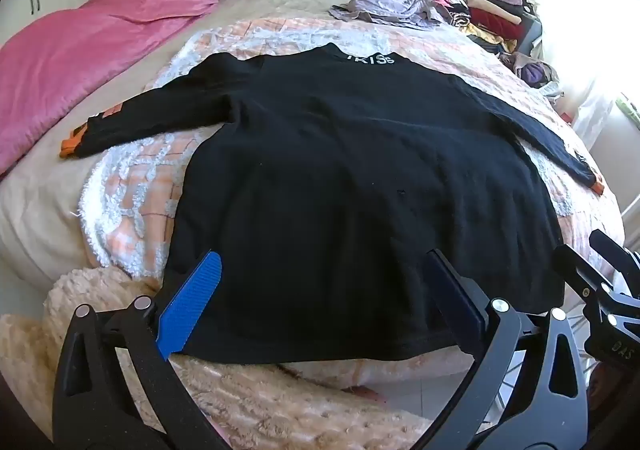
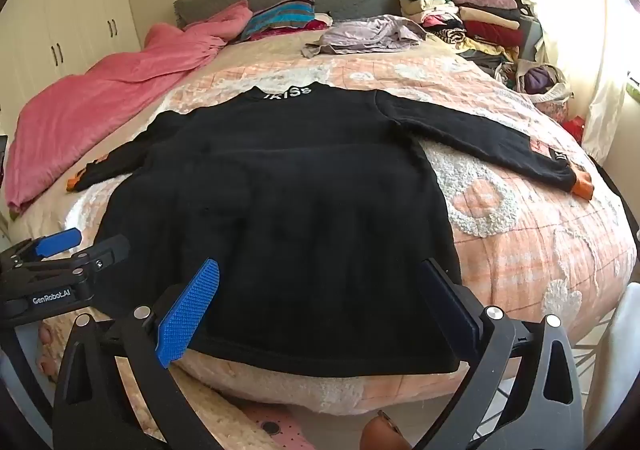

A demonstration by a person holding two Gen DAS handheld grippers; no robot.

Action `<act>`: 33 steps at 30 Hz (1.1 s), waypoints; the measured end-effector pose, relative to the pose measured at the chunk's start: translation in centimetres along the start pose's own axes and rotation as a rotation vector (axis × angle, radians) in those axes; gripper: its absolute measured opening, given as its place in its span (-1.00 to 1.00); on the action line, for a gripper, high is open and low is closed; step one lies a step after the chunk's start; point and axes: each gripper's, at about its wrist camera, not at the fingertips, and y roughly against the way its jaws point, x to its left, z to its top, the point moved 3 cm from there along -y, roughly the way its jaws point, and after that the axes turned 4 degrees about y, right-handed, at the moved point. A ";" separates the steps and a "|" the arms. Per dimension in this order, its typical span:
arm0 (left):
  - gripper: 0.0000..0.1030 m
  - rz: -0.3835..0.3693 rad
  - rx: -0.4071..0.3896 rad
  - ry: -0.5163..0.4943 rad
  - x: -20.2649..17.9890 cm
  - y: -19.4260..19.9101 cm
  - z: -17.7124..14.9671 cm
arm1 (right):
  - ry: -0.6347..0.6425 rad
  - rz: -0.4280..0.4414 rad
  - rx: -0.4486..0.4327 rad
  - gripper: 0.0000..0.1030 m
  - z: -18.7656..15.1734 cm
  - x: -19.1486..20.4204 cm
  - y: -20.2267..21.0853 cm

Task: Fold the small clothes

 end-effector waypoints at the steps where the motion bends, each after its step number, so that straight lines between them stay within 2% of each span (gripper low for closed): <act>1: 0.84 -0.001 -0.002 -0.002 0.0 0.0 0.0 | -0.005 0.002 0.001 0.92 0.0 0.0 -0.1; 6: 0.84 0.000 -0.005 -0.006 -0.2 0.1 -0.1 | 0.005 -0.001 -0.027 0.92 -0.5 0.1 1.0; 11: 0.84 -0.006 0.007 0.001 -0.2 0.6 -0.2 | 0.014 -0.006 -0.004 0.92 -0.2 0.7 0.6; 33: 0.84 -0.013 -0.001 0.012 0.7 0.5 0.1 | 0.021 0.022 -0.010 0.92 0.0 1.4 1.0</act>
